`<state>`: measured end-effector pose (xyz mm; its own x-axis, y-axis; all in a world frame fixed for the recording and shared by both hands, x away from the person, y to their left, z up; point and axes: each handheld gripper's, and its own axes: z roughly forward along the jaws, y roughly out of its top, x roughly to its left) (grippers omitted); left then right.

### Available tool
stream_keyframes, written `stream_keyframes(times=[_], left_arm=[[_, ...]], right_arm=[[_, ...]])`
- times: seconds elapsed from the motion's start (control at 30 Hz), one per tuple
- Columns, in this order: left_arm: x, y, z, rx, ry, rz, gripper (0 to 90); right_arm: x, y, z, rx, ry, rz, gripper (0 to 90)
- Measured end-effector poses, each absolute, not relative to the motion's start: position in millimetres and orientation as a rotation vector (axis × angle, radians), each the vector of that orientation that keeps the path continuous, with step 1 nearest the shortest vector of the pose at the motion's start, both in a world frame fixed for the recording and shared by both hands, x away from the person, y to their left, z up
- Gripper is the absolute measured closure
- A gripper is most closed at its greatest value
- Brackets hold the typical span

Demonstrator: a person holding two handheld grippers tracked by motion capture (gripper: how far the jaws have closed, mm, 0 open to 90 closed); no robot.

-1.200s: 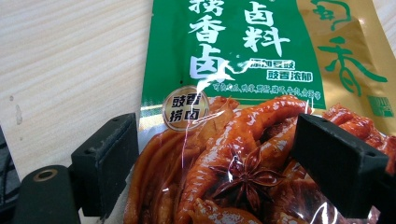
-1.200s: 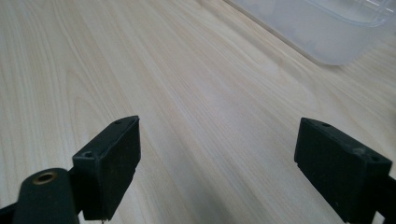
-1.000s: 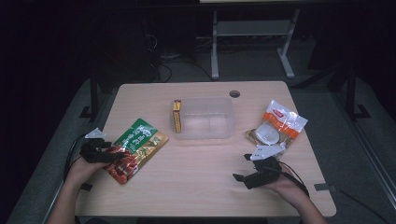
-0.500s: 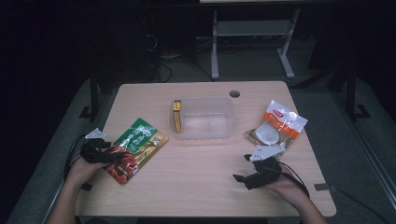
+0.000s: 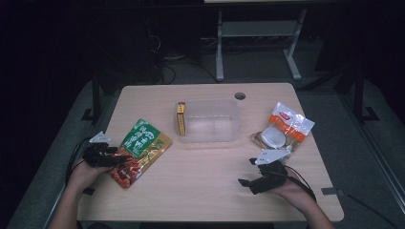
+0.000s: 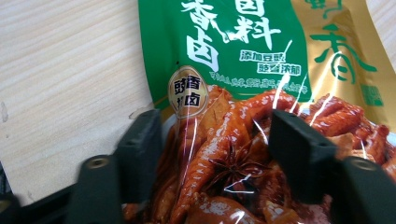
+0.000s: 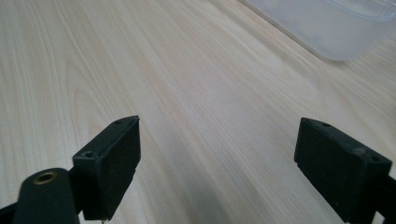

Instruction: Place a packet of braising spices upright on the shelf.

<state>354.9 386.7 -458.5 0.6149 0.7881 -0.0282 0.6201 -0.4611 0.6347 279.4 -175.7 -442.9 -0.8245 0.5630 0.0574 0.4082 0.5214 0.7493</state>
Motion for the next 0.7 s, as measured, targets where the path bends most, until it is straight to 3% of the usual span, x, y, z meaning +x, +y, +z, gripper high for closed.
stream_keyframes(times=[0.27,0.43,0.7], left_arm=[[352.1,383.2,-456.1,2.261,1.052,0.374,73.3],[351.1,380.4,-453.6,2.281,1.051,0.400,86.5],[347.1,383.7,-449.4,2.225,1.047,0.353,89.4]], right_arm=[[280.0,-174.7,-441.5,0.863,2.598,1.198,13.8],[281.8,-174.6,-435.8,0.854,2.639,1.237,14.1],[282.9,-177.7,-435.1,0.867,2.655,1.256,14.2]])
